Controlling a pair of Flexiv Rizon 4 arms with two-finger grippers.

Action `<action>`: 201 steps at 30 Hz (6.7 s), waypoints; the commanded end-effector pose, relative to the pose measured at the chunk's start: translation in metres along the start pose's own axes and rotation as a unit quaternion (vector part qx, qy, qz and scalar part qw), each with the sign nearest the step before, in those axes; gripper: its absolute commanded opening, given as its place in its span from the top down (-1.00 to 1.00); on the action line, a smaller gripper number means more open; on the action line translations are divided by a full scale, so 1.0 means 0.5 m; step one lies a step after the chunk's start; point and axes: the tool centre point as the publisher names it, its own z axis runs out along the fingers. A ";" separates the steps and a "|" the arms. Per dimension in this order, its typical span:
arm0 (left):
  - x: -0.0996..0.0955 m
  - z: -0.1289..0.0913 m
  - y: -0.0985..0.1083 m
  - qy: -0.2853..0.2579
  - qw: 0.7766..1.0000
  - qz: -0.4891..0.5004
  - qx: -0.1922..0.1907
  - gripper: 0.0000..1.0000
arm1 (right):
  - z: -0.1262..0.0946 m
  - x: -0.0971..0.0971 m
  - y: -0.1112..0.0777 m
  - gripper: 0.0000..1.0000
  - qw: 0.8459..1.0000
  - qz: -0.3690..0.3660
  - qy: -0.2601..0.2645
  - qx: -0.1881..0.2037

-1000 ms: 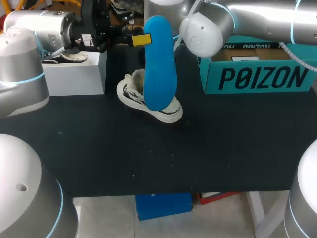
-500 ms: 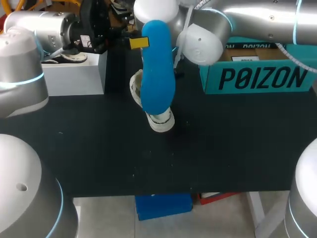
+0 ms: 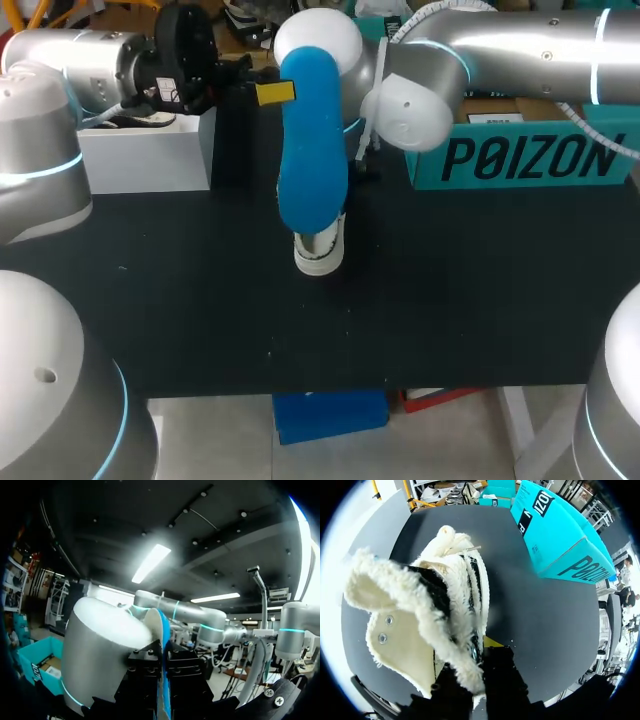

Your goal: Take the shoe out of the shoebox, open the shoe tongue, remove and reinsert the insole, then place the shoe into the shoebox

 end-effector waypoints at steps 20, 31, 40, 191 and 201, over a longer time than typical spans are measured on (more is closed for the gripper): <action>-0.014 0.010 -0.008 -0.001 1.000 0.000 -0.002 1.00 | 0.074 -0.019 0.018 1.00 1.000 -0.002 0.026 0.013; -0.014 0.010 -0.008 -0.001 1.000 0.000 -0.002 1.00 | 0.085 -0.021 0.021 1.00 0.999 -0.013 0.035 0.031; -0.014 0.010 -0.008 -0.001 1.000 0.000 -0.002 1.00 | 0.090 -0.023 0.001 -1.00 0.999 -0.003 0.041 0.036; -0.018 0.006 0.113 0.047 0.845 0.493 -0.201 1.00 | -0.273 -0.205 0.007 -1.00 0.805 0.006 0.594 -0.002; 0.035 -0.035 0.219 0.004 0.805 0.552 -0.215 1.00 | -0.273 -0.205 0.007 -1.00 0.805 0.006 0.594 -0.002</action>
